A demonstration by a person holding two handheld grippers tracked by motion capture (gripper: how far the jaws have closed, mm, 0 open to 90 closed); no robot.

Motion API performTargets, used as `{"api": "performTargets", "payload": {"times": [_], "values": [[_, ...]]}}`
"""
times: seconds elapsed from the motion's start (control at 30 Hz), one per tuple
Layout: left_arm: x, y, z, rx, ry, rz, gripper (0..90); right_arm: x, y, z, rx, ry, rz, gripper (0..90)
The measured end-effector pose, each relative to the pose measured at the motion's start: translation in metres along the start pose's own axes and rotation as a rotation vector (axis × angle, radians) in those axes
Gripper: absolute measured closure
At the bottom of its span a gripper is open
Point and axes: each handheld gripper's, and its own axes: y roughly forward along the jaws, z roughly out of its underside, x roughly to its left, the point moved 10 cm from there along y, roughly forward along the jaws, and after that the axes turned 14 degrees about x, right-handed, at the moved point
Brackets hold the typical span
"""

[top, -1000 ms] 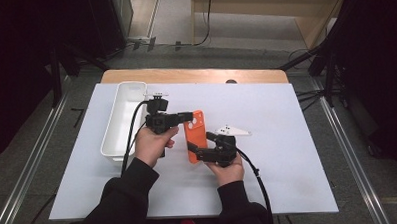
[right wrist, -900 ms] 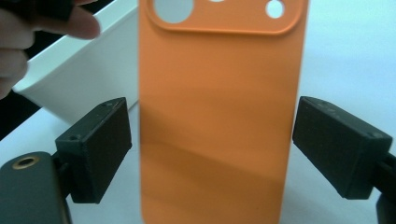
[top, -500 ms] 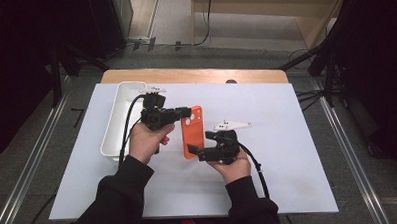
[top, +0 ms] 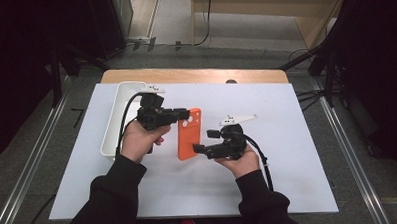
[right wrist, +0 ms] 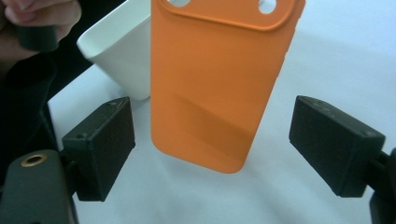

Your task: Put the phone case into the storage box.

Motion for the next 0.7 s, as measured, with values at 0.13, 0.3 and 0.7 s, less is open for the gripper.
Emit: {"api": "performTargets", "payload": {"times": [0.13, 0.3, 0.7], "values": [[-0.004, -0.001, 0.002, 0.014, 0.046, 0.002, 76.3, 0.001, -0.002, 0.003, 0.031, -0.043, -0.019, 13.2], [-0.006, -0.002, 0.005, 0.021, 0.075, 0.018, 76.2, -0.001, -0.009, 0.005, 0.041, -0.069, -0.033, 13.3], [-0.015, -0.011, 0.009, 0.019, 0.131, 0.060, 76.2, 0.000, -0.028, 0.008, 0.091, -0.140, -0.035, 13.3]]}}
